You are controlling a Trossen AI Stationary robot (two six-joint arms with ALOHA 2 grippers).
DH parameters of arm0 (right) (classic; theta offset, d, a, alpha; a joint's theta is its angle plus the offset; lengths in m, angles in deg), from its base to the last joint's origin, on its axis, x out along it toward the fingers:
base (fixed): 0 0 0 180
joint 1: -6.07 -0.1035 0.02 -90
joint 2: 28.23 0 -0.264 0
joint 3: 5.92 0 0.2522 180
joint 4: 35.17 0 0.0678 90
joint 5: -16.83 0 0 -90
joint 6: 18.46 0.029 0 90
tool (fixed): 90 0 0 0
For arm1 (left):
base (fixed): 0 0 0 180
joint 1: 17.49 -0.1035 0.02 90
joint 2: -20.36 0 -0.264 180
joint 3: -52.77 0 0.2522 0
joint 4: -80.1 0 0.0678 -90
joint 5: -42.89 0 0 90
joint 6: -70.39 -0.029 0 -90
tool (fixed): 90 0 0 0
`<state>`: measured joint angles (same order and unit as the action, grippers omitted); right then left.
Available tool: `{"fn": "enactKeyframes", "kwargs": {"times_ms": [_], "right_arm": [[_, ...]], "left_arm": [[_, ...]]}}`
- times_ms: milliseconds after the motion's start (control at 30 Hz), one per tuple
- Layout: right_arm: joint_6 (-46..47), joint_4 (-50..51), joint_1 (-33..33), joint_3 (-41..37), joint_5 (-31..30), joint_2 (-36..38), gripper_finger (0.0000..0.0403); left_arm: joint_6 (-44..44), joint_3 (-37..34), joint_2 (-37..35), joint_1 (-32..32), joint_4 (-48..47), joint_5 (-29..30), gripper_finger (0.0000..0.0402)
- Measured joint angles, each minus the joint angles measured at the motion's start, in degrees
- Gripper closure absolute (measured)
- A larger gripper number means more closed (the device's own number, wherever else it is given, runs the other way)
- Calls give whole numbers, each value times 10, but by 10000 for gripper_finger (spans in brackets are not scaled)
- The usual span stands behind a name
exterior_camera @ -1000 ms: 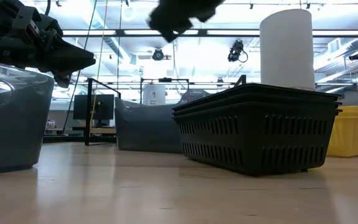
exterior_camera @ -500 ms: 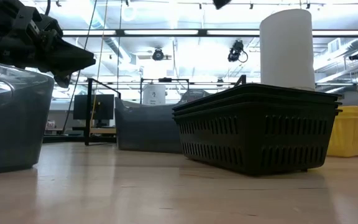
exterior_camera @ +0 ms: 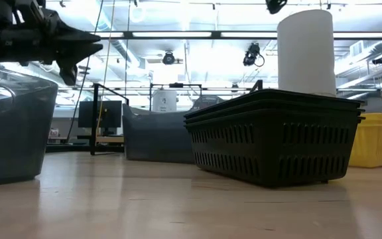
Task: Stack baskets on shelf by color
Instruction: Stack the bottom black bin on the top black bins
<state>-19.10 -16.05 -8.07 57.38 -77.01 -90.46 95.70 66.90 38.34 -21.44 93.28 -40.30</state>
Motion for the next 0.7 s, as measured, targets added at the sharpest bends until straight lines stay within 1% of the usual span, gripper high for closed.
{"fn": "enactKeyframes", "kwargs": {"times_ms": [67,167,200,300,400,467,600,633,700], "right_arm": [[9,2,-11,-8,0,13,320],[7,2,-24,-30,0,43,320],[7,-2,-25,-39,0,54,320],[12,-48,-23,-78,-1,87,320],[25,-104,-14,-117,-2,113,320],[38,-131,-9,-138,-2,123,320],[71,-175,-7,-174,-2,127,320],[78,-184,-7,-181,-2,127,320],[82,-198,-7,-191,-2,124,320]], "left_arm": [[12,0,0,0,7,0,312],[63,2,0,0,21,0,317],[72,9,0,0,5,-2,321],[68,59,2,0,-85,-21,333],[55,126,20,0,-225,-27,344],[42,172,41,1,-303,-59,346],[45,235,91,22,-418,-151,340],[53,244,106,33,-436,-164,338],[60,255,131,59,-458,-170,335]]}}
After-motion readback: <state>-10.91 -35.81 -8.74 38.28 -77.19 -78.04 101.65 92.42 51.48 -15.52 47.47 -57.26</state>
